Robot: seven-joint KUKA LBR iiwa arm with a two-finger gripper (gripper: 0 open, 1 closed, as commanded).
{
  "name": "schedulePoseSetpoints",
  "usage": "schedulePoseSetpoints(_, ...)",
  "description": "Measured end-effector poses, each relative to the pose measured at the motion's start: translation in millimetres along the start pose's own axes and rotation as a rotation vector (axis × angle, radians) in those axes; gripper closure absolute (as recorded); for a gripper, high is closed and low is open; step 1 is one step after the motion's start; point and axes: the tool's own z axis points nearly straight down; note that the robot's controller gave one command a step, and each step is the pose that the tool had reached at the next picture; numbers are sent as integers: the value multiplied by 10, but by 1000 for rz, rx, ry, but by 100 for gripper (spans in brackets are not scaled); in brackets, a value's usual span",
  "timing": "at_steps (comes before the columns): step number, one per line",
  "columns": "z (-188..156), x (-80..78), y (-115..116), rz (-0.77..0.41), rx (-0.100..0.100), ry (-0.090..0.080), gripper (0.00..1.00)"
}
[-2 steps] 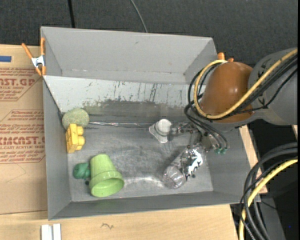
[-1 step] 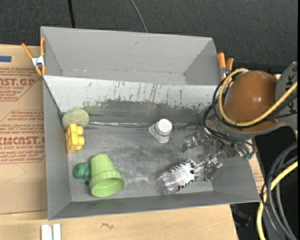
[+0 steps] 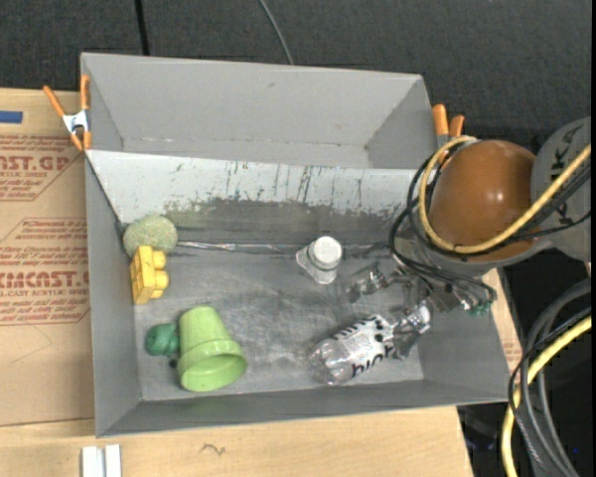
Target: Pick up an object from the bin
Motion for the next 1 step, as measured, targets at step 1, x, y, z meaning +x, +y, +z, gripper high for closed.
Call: schedulePoseSetpoints(1,383,91,-105,-256,1,-1,0)
